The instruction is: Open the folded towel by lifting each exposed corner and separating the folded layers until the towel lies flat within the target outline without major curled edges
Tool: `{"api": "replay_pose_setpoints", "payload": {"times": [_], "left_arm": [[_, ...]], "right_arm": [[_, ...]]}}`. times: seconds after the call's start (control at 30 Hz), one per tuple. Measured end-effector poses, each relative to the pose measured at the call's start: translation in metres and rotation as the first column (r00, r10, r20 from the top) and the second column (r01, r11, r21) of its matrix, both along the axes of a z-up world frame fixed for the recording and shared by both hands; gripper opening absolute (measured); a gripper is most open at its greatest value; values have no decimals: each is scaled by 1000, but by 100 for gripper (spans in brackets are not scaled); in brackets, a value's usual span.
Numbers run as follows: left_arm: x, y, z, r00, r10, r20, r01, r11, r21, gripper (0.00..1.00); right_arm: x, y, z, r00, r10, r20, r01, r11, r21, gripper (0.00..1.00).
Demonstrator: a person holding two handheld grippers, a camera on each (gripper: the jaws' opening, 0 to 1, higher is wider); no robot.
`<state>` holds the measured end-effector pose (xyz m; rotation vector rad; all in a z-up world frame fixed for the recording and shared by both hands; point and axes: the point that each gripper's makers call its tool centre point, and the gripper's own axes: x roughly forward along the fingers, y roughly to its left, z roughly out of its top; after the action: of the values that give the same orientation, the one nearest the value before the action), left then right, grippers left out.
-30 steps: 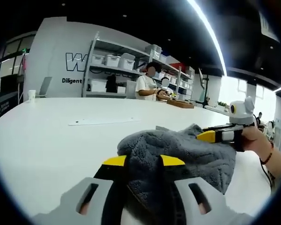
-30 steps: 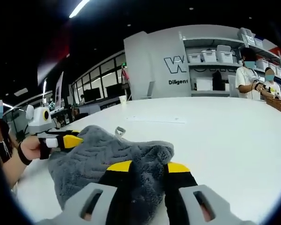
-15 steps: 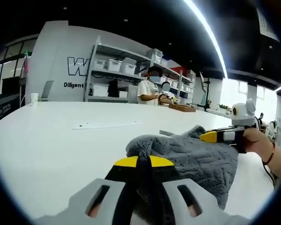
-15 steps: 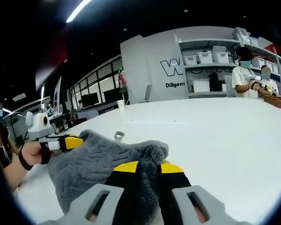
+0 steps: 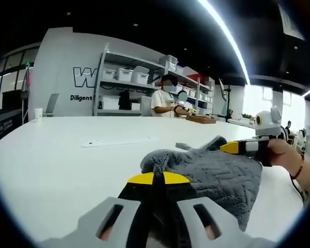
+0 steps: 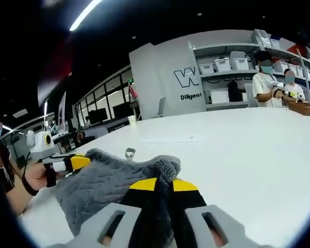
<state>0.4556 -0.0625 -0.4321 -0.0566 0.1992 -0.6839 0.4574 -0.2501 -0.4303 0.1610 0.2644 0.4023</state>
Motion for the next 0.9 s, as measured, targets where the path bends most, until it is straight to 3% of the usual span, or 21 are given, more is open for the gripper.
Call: {"api": "replay_pose_setpoints", "payload": {"times": [0.07,0.2,0.67,0.9], "left_arm": [[-1,-1,1,1000,-6,5,6,1000,3,1],[-2,1,6,1000,0,-18,-1,999,-39,0],[4,4,19,1000,5,31,-5,1000,-20,0],[7,7,22,1000,0,30,2,998,-58,0]], "right_arm": [[-1,0,1,1000,-1,4,1,1000,-19,1],[-3,-1,7,1000,-5,14,5,1000,19,1],[-10,3,17,999,-1,42,0,1000,16,0],[-17,6,22,998,3,64,-5,1000,30,0]]}}
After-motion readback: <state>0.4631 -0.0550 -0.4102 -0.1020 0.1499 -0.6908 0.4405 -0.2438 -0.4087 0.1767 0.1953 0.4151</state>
